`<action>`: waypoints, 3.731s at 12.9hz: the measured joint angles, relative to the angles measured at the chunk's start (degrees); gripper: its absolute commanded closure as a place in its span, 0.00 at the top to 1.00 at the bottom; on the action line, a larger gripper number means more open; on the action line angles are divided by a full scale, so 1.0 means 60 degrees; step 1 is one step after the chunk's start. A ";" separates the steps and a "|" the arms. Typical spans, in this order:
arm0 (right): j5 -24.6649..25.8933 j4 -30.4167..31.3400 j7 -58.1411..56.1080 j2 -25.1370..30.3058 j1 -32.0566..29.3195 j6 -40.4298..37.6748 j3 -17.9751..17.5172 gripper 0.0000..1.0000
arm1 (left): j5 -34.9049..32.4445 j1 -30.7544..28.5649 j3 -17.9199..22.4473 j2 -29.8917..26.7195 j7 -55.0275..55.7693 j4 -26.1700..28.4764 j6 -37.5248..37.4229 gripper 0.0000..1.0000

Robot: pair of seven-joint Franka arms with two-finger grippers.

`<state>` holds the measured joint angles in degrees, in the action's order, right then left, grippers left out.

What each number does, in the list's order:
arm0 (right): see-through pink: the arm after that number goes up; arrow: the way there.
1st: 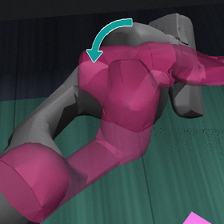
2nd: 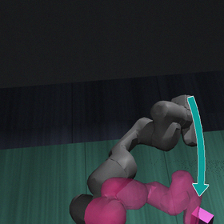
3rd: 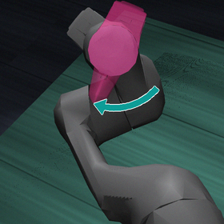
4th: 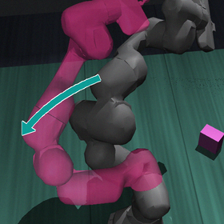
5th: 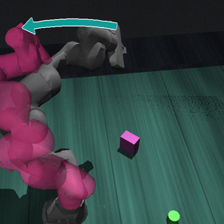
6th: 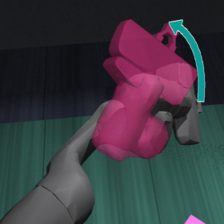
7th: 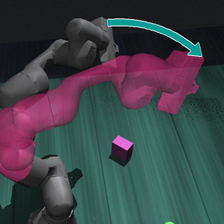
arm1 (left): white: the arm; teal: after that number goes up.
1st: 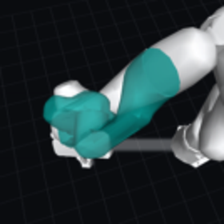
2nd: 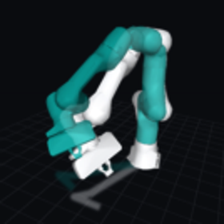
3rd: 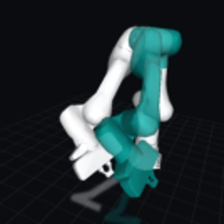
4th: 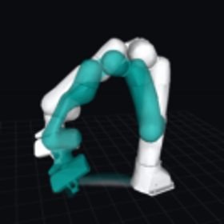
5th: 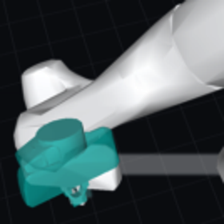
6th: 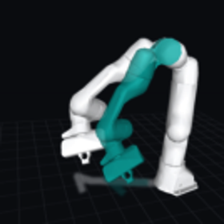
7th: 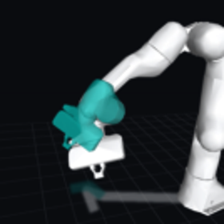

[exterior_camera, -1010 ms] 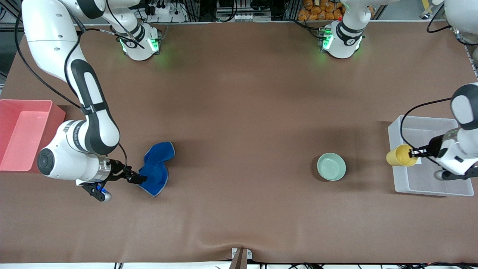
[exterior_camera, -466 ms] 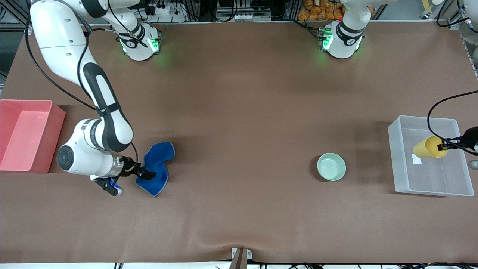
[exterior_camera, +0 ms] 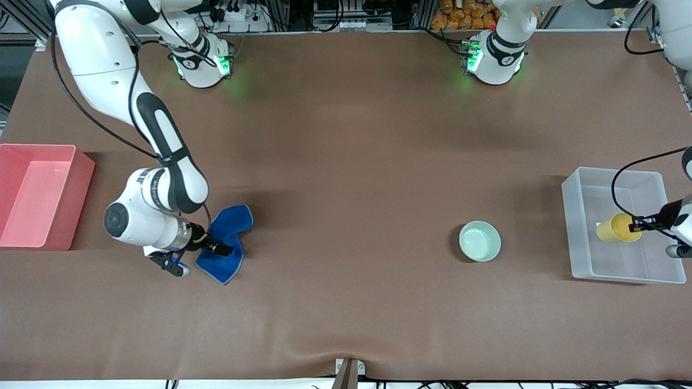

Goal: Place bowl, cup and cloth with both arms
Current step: 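Grasp the yellow cup with the left gripper while the right gripper grasps the cloth, then drop the cup into the clear bin while the right gripper lifts the cloth, then reach the left gripper to the green bowl while the right gripper carries the cloth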

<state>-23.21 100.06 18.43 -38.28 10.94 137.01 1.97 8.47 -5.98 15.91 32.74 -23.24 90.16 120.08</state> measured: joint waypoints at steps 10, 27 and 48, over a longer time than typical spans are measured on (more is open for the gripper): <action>-0.0002 0.0309 -0.0016 0.0016 0.0211 0.0640 0.0012 0.00 | 0.0766 0.0049 -0.0082 0.1110 -0.0128 -0.0006 0.1638 0.00; 0.0906 -0.2212 -0.0919 0.0261 -0.0474 -0.3840 0.0283 0.00 | -0.0095 0.0178 -0.0080 0.0187 -0.0477 -0.0795 0.0193 1.00; 0.5901 -0.3934 -0.4718 0.1267 -0.4575 -0.7913 0.0418 0.00 | -0.0482 0.1928 -0.2520 0.0401 0.6310 0.0650 0.0927 1.00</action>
<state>12.20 76.45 -9.87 -30.68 -16.51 89.53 4.48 5.57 5.59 0.79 35.15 14.62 94.06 125.65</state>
